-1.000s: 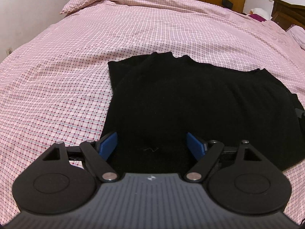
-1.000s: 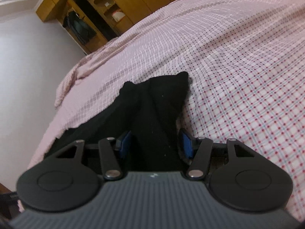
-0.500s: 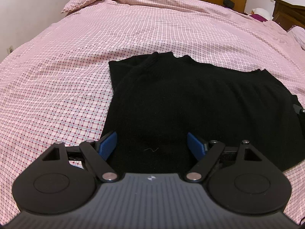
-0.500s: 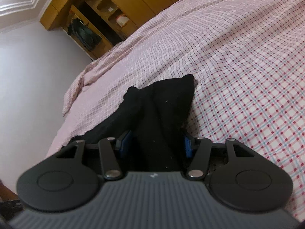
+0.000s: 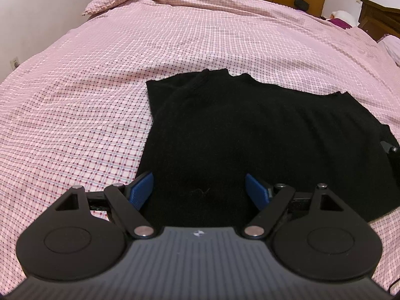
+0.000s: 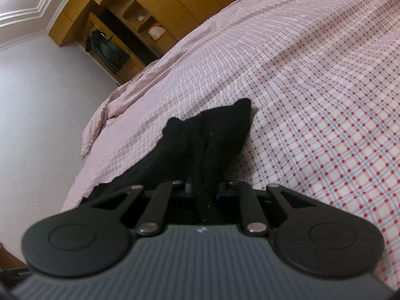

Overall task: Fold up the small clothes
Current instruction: 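Carry the gathered cardigan edge with the right tool across the folded body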

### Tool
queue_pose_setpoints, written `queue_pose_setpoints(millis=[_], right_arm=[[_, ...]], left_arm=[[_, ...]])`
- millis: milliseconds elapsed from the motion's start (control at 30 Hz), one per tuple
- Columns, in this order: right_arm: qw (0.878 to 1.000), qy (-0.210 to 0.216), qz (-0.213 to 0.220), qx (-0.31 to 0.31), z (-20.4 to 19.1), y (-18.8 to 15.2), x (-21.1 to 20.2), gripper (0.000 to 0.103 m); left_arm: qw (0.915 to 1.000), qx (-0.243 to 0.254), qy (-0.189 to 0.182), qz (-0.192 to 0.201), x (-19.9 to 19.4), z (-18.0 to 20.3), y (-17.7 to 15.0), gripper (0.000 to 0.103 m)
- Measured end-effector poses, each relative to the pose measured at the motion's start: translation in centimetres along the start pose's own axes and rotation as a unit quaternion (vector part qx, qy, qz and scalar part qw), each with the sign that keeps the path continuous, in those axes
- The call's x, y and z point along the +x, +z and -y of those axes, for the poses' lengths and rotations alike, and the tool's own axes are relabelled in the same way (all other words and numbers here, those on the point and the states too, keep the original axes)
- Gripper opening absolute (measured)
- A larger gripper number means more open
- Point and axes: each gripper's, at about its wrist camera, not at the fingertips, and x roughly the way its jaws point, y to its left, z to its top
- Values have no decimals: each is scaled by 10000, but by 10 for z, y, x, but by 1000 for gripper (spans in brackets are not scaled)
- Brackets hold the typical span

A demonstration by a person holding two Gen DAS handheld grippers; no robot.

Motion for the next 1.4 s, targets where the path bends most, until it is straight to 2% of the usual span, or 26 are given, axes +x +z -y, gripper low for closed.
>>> queue_pose_setpoints(millis=[167, 467, 867, 1133, 1400], right_arm=[[9999, 78, 57, -107, -13, 9, -6, 15], [9975, 155, 187, -661, -59, 23, -14, 14], [9907, 508, 243, -1242, -142, 27, -15, 13], [9824, 794, 72, -1688, -215, 8, -5, 13], [9679, 833, -546, -2309, -271, -49, 40, 13]], left_arm=[[10000, -11, 4, -14, -4, -5, 0, 84], [9998, -210, 61, -16, -16, -29, -3, 84], [9985, -509, 193, 48, -26, -71, 0, 84], [9977, -608, 203, 220, -39, -96, 2, 84], [9952, -925, 181, 254, -45, -128, -10, 84]])
